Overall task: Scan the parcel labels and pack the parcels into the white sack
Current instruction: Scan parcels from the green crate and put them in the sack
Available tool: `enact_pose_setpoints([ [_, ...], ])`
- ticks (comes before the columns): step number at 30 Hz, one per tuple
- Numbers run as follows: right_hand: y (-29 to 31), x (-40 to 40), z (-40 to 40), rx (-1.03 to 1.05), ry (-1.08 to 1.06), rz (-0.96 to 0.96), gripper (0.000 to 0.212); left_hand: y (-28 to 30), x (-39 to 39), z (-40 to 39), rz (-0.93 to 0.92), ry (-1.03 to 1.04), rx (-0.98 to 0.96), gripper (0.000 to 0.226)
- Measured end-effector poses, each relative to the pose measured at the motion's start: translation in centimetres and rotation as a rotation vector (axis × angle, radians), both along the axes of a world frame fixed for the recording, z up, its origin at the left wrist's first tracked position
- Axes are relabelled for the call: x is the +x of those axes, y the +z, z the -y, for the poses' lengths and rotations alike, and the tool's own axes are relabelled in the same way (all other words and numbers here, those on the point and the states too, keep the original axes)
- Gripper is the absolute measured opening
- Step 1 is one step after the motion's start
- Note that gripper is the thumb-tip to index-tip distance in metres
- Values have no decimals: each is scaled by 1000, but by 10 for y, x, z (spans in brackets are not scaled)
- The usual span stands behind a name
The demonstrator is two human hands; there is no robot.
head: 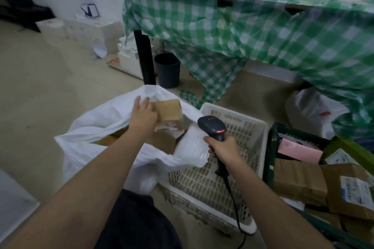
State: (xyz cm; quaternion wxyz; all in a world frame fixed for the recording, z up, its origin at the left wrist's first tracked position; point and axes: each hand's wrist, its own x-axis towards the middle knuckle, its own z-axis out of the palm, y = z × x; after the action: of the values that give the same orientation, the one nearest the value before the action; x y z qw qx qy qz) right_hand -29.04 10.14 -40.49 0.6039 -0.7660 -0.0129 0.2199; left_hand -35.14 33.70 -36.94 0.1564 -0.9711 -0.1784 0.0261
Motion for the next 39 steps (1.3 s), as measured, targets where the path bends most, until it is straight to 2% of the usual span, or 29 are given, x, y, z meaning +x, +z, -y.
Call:
enact_pose_setpoints([
  [2,-17,15,-20,-77,-7,15,16,-20,6,-14,-143,49,110,60],
  [6,-66,51,-39,-192,-139,39,18,-42,25,-31,-51,32,45,74],
  [10,-120,77,-59,-243,-117,-59,43,-67,40,-38,5,56,10,95],
  [12,-137,84,-68,-190,-161,-86,40,-74,47,-40,42,73,16,93],
  [15,-143,89,-79,-173,-190,-90,23,-80,53,-45,77,80,6,76],
  [18,-129,91,-87,-145,-198,-35,15,-83,50,-50,77,96,6,63],
  [21,-96,93,-87,-83,-238,82,16,-71,44,-53,17,81,35,52],
  [25,-11,91,-88,-18,-174,262,25,-55,31,-53,-27,66,22,26],
  [28,65,93,-88,130,-221,416,19,-40,19,-53,-168,130,-122,35],
  [30,92,91,-81,155,-187,484,18,-29,10,-52,-238,186,-252,39],
  [32,92,79,-66,56,-125,479,21,-17,2,-50,-200,206,-356,42],
  [34,77,64,-49,-23,-119,429,26,-4,-6,-45,-116,153,-434,32],
  [36,64,52,-33,-51,-150,400,23,10,-15,-33,-12,104,-516,22],
  [39,53,39,-10,-67,-187,351,18,25,-25,-7,169,48,-646,20],
])
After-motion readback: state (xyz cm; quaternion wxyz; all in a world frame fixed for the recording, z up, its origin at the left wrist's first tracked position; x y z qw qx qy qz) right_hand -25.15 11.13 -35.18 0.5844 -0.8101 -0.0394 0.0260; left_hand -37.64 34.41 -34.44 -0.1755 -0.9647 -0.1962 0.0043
